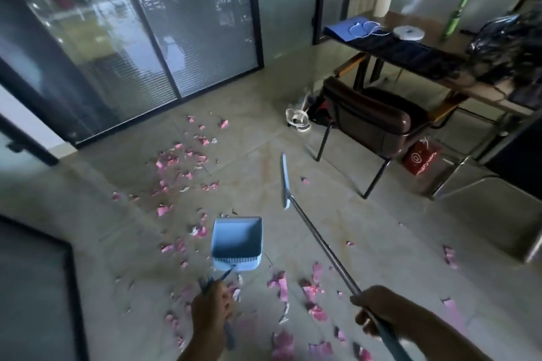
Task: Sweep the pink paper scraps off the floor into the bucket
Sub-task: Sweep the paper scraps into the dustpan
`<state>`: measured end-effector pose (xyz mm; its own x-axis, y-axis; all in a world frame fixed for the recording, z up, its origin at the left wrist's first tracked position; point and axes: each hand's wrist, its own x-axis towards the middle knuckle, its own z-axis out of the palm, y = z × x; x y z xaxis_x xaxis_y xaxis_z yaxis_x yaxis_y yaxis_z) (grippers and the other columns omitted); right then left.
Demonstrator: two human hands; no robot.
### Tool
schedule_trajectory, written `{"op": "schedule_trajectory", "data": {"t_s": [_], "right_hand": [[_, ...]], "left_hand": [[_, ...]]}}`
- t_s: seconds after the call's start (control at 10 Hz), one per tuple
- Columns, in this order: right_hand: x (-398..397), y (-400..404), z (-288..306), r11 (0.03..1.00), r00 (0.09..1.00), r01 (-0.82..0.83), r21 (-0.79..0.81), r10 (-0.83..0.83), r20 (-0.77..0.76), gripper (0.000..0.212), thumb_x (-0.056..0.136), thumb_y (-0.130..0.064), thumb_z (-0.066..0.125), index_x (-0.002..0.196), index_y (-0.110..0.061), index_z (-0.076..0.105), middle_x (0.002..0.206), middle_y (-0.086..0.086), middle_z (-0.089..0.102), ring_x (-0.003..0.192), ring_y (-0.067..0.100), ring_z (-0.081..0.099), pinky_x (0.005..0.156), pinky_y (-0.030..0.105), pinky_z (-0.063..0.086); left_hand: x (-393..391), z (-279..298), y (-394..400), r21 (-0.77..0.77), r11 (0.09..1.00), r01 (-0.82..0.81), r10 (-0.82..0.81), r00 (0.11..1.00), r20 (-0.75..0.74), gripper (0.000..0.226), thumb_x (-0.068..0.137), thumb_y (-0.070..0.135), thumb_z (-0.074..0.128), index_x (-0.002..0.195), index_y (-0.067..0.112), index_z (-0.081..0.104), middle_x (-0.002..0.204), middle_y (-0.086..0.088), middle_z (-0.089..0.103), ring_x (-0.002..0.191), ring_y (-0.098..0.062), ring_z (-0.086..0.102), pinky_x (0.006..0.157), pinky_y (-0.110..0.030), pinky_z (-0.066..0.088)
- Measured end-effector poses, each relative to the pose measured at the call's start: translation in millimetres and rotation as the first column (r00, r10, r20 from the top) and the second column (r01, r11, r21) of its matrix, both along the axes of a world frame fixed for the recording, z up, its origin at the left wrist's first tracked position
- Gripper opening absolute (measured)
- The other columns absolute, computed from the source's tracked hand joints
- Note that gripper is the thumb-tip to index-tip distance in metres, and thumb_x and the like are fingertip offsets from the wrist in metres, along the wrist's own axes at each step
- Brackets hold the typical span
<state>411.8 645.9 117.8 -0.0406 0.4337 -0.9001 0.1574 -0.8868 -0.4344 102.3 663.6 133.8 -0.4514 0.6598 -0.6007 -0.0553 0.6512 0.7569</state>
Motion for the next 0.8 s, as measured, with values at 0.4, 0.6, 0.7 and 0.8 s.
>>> {"op": "schedule_trajectory", "data": {"t_s": [0.4,0.6,0.7,0.8], "right_hand": [[27,159,-70,0.939,0.888,-0.317,0.132,0.245,0.390,0.027,0.092,-0.017,0.058,0.068,-0.006,0.054,0.036,-0.001,0.039,0.027,0.013,0.040,0.037,0.021,0.031],[52,286,-85,0.921,0.854,-0.377,0.102,0.303,0.423,0.026,0.091,-0.017,0.058,0.067,-0.007,0.058,0.037,0.002,0.045,0.032,0.016,0.043,0.042,0.023,0.035],[41,345,-86,0.903,0.857,-0.409,0.131,0.331,0.394,0.033,0.092,-0.017,0.058,0.061,-0.007,0.053,0.032,-0.002,0.039,0.029,0.013,0.037,0.039,0.020,0.032],[18,400,-84,0.905,0.886,-0.393,0.162,0.325,0.332,0.030,0.091,-0.014,0.057,0.063,-0.006,0.051,0.034,0.002,0.039,0.028,0.013,0.035,0.037,0.017,0.029]], "left_hand": [[12,-15,134,-0.037,0.871,-0.489,0.487,0.854,0.185,0.034,0.087,0.005,0.051,0.058,0.014,0.035,0.032,0.006,0.034,0.025,-0.008,0.027,0.034,-0.015,0.024],[40,11,224,0.038,0.815,-0.578,0.562,0.805,0.192,0.030,0.091,0.007,0.050,0.063,0.013,0.040,0.035,0.005,0.036,0.027,-0.007,0.028,0.034,-0.015,0.024],[46,19,267,0.061,0.772,-0.633,0.615,0.767,0.186,0.030,0.092,0.010,0.050,0.064,0.014,0.041,0.035,0.006,0.035,0.027,-0.005,0.028,0.034,-0.013,0.023],[38,20,305,0.068,0.745,-0.664,0.646,0.743,0.178,0.028,0.093,0.013,0.052,0.066,0.013,0.045,0.036,0.006,0.037,0.027,-0.005,0.029,0.034,-0.013,0.023]]}}
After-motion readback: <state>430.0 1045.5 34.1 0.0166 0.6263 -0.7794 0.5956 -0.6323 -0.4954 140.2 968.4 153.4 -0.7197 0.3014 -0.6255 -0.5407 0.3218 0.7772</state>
